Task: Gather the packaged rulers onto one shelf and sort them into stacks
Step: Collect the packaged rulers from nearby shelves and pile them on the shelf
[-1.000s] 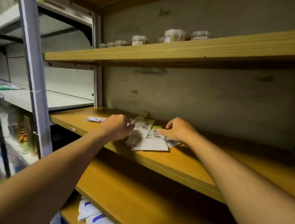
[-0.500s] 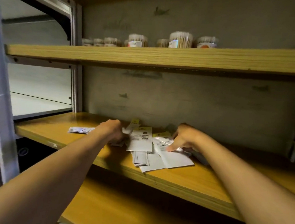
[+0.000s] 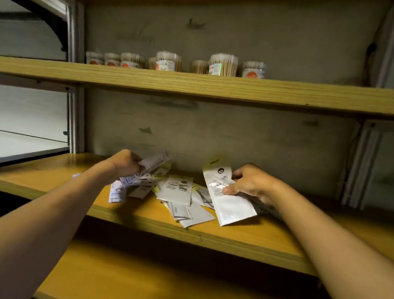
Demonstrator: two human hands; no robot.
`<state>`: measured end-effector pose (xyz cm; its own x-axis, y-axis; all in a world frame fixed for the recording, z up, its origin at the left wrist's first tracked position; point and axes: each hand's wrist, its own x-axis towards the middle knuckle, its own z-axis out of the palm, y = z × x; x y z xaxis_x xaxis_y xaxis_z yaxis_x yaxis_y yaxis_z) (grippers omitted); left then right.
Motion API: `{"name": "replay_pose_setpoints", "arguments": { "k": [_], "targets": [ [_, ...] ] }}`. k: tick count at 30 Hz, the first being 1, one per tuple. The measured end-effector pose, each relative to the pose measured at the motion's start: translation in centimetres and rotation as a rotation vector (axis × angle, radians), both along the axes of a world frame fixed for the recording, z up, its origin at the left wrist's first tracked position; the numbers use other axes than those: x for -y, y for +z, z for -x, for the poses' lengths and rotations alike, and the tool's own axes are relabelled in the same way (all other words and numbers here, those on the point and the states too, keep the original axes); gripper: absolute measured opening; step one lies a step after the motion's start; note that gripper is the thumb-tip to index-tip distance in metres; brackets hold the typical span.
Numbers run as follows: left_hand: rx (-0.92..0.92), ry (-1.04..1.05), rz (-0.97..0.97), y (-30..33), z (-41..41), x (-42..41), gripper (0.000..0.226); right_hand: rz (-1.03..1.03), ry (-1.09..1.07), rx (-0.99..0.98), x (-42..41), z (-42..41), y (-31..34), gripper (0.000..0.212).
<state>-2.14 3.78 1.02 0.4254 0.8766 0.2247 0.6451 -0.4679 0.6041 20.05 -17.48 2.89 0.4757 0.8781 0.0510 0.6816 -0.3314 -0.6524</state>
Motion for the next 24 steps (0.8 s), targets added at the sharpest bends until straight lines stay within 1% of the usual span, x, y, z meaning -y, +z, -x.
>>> {"name": "replay_pose_setpoints", "arguments": {
  "k": [2,4,6,9,12,14,17,21,24],
  "targets": [
    [0.204,-0.091,0.096,0.4,0.7,0.6,0.028,-0.045,-0.025,-0.036,0.8,0.2,0.2,0.041],
    [0.319,-0.208,0.188,0.8,0.9,2.0,0.023,-0.109,-0.047,-0.091,1.6,0.4,0.2,0.040],
    [0.367,-0.357,0.262,0.9,0.5,4.4,0.022,-0.173,-0.031,-0.136,3.0,1.0,0.2,0.038],
    [0.427,-0.609,0.370,0.8,-1.3,8.6,0.029,-0.254,-0.045,-0.149,6.1,1.6,0.2,0.037],
    [0.507,-0.745,0.419,0.9,-3.9,12.0,0.028,-0.341,-0.132,-0.124,9.9,1.1,0.4,0.042],
    [0.515,-0.815,0.452,1.2,-5.7,14.3,0.026,-0.402,-0.205,-0.070,13.0,0.4,0.7,0.040],
    [0.461,-0.939,0.485,1.4,-8.7,18.5,0.028,-0.423,-0.290,0.026,18.2,-0.4,1.1,0.032],
    [0.384,-1.083,0.492,2.0,-12.3,25.0,0.035,-0.407,-0.371,0.117,24.3,-1.7,1.3,0.032],
    [0.346,-1.165,0.490,2.7,-15.0,29.9,0.035,-0.432,-0.425,0.151,28.9,-2.7,1.7,0.034]
  ]
}}
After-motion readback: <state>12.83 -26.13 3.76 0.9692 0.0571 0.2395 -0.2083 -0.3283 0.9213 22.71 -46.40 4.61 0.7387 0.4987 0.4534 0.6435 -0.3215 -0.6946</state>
